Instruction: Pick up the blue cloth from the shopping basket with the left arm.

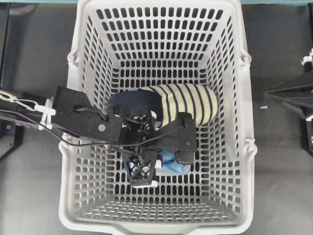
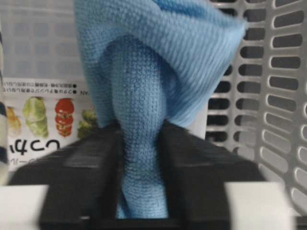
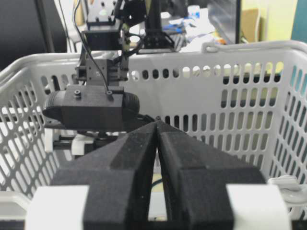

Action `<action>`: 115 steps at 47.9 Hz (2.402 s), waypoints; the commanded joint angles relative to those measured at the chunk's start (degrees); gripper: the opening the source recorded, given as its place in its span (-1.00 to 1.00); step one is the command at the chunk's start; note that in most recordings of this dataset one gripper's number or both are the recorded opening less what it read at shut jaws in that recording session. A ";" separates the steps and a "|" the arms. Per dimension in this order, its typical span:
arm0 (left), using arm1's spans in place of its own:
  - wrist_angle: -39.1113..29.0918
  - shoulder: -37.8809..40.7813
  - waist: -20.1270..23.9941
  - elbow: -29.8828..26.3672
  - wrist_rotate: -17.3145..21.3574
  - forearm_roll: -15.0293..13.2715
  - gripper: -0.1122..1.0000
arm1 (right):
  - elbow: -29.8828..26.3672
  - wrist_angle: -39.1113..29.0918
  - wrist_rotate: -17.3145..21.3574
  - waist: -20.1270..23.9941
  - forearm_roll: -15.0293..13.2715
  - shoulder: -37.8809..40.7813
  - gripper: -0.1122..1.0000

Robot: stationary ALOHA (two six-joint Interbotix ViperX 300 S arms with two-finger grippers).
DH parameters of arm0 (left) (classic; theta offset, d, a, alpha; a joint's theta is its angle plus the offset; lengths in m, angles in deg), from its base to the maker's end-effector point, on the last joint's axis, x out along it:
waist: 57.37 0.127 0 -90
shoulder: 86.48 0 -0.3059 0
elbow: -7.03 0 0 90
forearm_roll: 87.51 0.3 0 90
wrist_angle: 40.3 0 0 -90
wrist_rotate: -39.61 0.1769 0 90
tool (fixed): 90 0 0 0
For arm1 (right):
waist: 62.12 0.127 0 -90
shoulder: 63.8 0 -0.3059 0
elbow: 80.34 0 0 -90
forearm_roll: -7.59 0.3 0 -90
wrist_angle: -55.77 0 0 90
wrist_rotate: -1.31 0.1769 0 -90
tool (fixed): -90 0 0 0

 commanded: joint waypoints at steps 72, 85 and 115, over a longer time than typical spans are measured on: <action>-27.25 -10.02 -0.09 -25.75 -0.53 0.18 -0.53 | -0.79 0.88 1.58 0.09 0.18 -0.53 -0.80; -27.25 -9.84 -0.09 -25.84 -0.35 0.18 -0.53 | -0.62 0.88 1.58 0.09 0.18 -0.70 -0.80; -27.33 -9.67 -0.18 -25.31 -0.26 0.18 -0.53 | -0.62 0.53 2.90 0.18 0.18 -0.79 -0.80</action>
